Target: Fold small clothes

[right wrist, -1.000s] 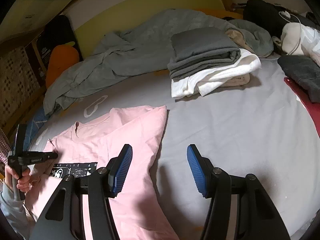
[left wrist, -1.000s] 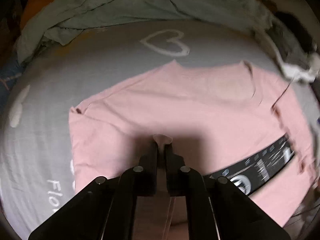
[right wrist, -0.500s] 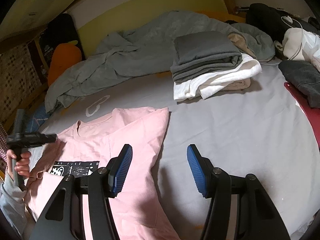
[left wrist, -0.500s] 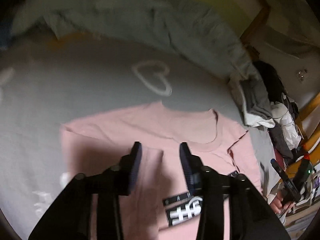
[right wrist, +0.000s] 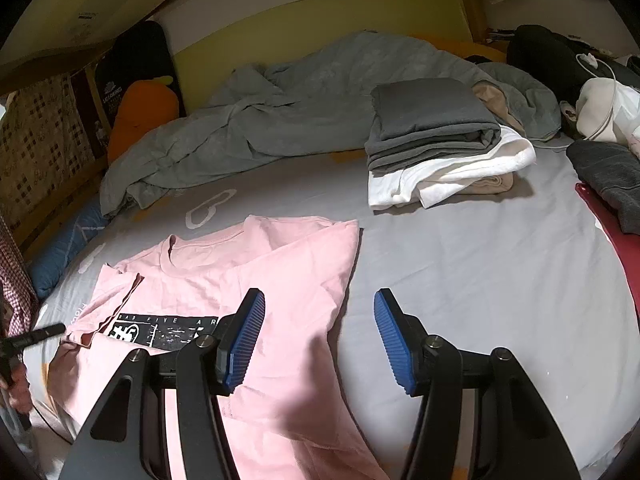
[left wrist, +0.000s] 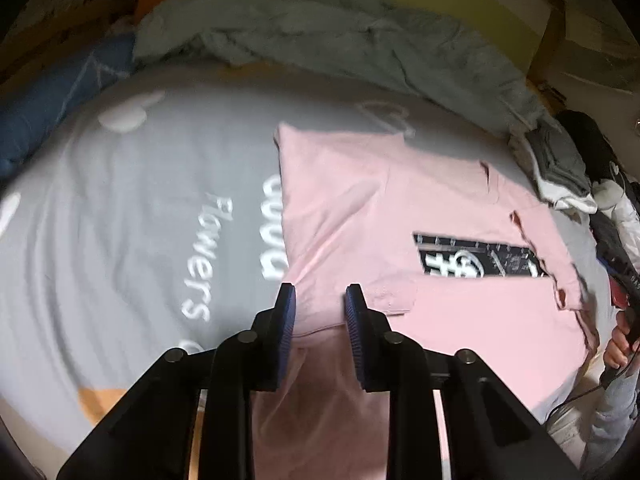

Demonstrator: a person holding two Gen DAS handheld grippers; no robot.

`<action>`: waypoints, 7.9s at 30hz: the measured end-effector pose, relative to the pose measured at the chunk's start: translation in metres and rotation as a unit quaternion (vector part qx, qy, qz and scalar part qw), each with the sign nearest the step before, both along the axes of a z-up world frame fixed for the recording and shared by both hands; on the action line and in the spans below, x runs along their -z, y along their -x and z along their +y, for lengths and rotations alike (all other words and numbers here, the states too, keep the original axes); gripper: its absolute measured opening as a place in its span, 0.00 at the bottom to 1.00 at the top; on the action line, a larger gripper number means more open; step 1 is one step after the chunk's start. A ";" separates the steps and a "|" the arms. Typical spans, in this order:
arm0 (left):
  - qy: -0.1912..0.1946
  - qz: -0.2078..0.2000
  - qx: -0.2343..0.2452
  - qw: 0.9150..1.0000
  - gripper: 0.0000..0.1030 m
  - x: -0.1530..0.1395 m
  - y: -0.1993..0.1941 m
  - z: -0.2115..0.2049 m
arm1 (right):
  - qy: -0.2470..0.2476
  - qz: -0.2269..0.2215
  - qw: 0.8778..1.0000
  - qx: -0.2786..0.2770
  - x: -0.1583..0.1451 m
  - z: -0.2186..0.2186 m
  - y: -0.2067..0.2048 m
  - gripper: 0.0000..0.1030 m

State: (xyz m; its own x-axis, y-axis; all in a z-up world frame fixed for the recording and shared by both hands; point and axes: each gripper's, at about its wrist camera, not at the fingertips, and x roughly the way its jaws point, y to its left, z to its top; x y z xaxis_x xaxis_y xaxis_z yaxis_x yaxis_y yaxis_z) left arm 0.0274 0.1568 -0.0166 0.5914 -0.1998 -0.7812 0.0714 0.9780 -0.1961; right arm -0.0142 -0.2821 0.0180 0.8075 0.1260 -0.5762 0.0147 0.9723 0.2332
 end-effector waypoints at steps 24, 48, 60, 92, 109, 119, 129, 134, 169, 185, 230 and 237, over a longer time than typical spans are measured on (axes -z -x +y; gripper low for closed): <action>-0.125 -0.036 0.033 0.991 0.27 0.012 0.012 -0.069 | -0.064 -0.004 0.998 0.012 -0.008 -0.029 0.007 0.57; -0.089 -0.081 0.065 0.991 0.31 -0.002 0.033 -0.078 | -0.072 -0.008 0.997 0.021 -0.010 -0.042 0.017 0.57; -0.099 -0.080 0.043 0.991 0.32 0.007 0.045 -0.089 | 0.050 0.021 0.999 0.003 0.025 0.006 0.047 0.50; -0.056 -0.102 -0.040 0.992 0.40 0.007 0.079 -0.061 | -0.012 0.075 0.997 -0.028 0.030 -0.019 0.013 0.37; 0.045 -0.038 -0.174 0.983 0.74 0.037 0.123 0.003 | -0.149 0.088 0.984 0.042 0.075 -0.039 0.126 0.51; 0.138 -0.023 -0.188 0.972 0.73 0.048 0.133 0.031 | -0.138 0.102 0.985 0.020 0.084 -0.017 0.122 0.36; 0.231 -0.046 -0.220 0.947 0.04 0.044 0.138 0.061 | -0.107 0.064 0.992 0.028 0.070 -0.010 0.128 0.04; 0.251 -0.090 -0.178 0.947 0.02 0.013 0.135 0.057 | -0.129 0.036 0.991 0.031 0.053 -0.019 0.128 0.03; 0.006 -0.113 -0.147 0.983 0.62 -0.039 -0.128 0.022 | -0.012 0.026 0.996 0.084 0.004 -0.023 -0.152 0.66; -0.081 -0.127 -0.050 0.987 0.73 -0.016 -0.044 -0.050 | -0.021 0.055 0.998 -0.019 0.029 0.000 -0.080 0.66; -0.073 -0.103 -0.003 0.992 0.13 -0.033 -0.117 -0.030 | 0.047 0.017 0.995 -0.089 -0.004 0.024 -0.142 0.00; -0.064 -0.023 -0.012 0.998 0.13 0.014 -0.173 -0.042 | 0.070 0.110 0.987 -0.095 0.036 0.060 -0.211 0.00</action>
State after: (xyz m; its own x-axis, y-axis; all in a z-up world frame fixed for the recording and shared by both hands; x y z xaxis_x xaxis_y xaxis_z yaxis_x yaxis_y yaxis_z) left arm 0.2008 0.1145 -0.0303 0.6304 -0.0854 -0.7716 0.0537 0.9964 -0.0664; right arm 0.1971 -0.2222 -0.0183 0.6300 0.1701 -0.7577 -0.1359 0.9848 0.1081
